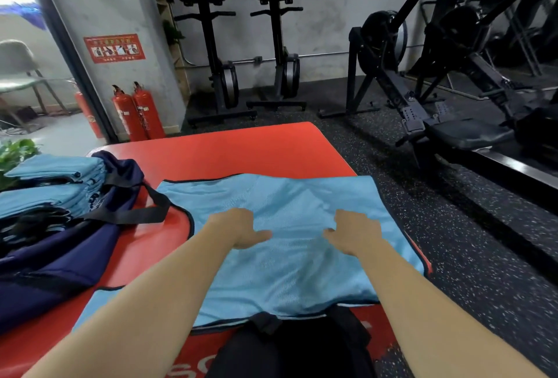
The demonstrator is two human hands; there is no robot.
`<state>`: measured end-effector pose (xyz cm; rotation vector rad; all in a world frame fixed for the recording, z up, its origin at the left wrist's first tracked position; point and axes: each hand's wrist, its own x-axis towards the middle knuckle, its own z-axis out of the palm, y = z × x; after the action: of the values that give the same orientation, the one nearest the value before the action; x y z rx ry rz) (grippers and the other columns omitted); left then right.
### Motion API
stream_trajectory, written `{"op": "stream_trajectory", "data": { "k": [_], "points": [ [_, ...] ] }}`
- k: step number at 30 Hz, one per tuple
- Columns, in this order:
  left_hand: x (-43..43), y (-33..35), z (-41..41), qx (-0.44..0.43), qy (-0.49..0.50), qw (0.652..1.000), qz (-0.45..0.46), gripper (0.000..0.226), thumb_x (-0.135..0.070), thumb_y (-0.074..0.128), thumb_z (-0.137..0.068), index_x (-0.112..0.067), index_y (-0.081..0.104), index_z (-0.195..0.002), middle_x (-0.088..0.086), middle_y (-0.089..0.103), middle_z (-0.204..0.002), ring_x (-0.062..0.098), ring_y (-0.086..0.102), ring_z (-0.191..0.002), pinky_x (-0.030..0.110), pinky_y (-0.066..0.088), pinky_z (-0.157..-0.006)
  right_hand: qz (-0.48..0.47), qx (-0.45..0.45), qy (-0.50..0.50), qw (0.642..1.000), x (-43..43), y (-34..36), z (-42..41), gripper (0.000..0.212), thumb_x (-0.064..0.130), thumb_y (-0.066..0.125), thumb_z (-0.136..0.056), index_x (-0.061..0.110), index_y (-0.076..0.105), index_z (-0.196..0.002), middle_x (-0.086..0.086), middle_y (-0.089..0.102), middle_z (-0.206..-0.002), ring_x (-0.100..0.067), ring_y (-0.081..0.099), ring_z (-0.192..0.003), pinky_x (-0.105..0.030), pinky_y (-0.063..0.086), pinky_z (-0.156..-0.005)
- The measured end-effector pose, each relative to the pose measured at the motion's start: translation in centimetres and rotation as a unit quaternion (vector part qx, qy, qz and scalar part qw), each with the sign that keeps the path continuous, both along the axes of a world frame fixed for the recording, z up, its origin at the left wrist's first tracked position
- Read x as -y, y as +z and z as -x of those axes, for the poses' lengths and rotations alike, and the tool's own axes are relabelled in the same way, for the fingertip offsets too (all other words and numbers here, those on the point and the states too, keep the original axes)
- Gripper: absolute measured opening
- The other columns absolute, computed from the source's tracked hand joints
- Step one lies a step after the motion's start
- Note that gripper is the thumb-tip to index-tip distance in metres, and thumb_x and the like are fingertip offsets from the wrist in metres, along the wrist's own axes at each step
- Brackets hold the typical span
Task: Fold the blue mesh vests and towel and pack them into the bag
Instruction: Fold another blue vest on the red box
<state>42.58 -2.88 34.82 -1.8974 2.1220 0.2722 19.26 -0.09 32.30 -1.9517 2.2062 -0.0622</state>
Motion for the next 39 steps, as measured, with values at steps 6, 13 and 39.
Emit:
{"op": "stream_trajectory", "data": {
  "k": [6, 13, 39],
  "points": [
    [7.0, -0.4, -2.2, -0.02, 0.01, 0.995, 0.097, 0.051, -0.043, 0.053, -0.094, -0.023, 0.044, -0.14, -0.002, 0.048, -0.143, 0.021, 0.044, -0.132, 0.036, 0.036, -0.103, 0.067, -0.041, 0.019, 0.997, 7.0, 0.1, 1.4, 0.034, 0.031, 0.047, -0.097, 0.015, 0.05, -0.127, -0.005, 0.057, -0.128, -0.026, 0.051, -0.121, -0.036, 0.038, -0.098],
    [14.7, -2.2, -1.5, 0.049, -0.058, 0.991, 0.107, 0.08, -0.024, 0.059, -0.088, -0.015, 0.016, -0.154, 0.003, 0.032, -0.155, 0.02, 0.028, -0.144, 0.04, 0.011, -0.121, 0.047, -0.097, 0.066, 0.992, 15.7, -1.8, 1.3, 0.044, 0.02, 0.053, -0.09, 0.011, 0.043, -0.132, -0.008, 0.048, -0.136, -0.028, 0.04, -0.131, -0.045, 0.022, -0.115],
    [6.4, -4.5, -4.2, -0.101, 0.01, 0.987, 0.127, 0.067, -0.05, 0.063, -0.079, -0.032, 0.038, -0.138, -0.012, 0.061, -0.111, 0.013, 0.057, -0.101, 0.038, 0.019, -0.098, 0.07, -0.097, 0.075, 0.99, 6.9, -2.3, 6.3, 0.047, 0.025, 0.054, -0.088, 0.025, 0.044, -0.134, 0.002, 0.052, -0.13, -0.023, 0.04, -0.124, -0.038, 0.03, -0.1]
  ]
}}
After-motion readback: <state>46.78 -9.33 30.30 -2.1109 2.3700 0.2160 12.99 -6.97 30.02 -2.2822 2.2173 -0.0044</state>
